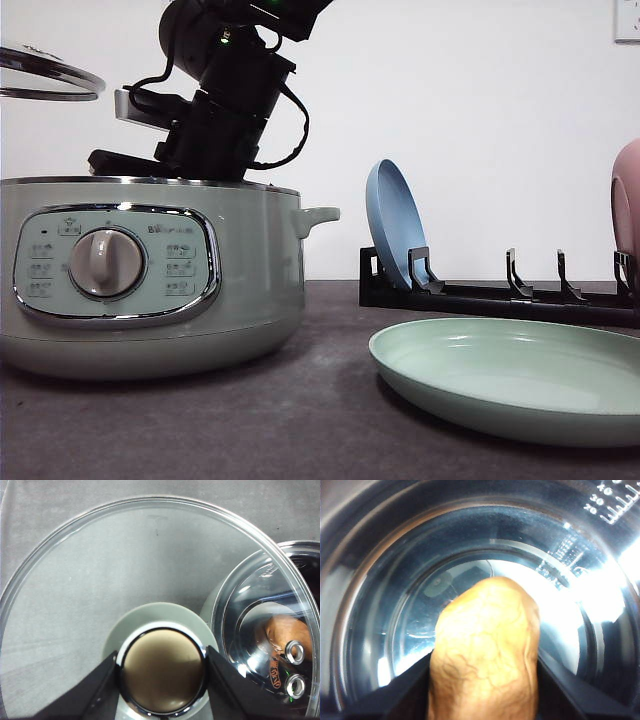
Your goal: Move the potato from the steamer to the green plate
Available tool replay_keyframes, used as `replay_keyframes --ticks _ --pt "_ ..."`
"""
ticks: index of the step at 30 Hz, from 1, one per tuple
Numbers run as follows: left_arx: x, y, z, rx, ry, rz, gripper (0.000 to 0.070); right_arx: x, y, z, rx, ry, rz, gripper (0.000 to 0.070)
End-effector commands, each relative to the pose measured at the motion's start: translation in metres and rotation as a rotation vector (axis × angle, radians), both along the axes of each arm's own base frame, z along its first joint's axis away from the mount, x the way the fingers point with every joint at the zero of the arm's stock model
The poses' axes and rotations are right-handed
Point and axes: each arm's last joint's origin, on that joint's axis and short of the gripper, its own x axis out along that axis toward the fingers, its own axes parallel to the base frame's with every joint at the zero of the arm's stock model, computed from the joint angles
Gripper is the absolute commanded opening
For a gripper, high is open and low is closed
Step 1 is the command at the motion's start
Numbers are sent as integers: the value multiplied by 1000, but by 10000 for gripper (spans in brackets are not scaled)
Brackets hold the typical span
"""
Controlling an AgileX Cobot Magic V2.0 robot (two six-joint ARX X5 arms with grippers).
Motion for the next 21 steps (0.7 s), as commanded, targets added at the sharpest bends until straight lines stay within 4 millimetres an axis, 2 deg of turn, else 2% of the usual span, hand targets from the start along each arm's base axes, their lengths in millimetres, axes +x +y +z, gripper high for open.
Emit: replay_keyframes --ticks 1,5,11,15,21 --pt "-1 1 14 2 -79 5 1 0 7 5 20 -18 5 232" --pt "-2 1 14 2 -79 5 1 1 4 28 52 -45 0 232" --pt "-1 1 14 2 -80 5 1 -6 -12 82 106 -100 -4 230" --pt "-1 0 14 2 -80 4 1 -16 -34 119 132 -135 -20 205" --pt "-1 0 14 -9 -80 -6 1 -29 -79 167 157 -167 -72 205"
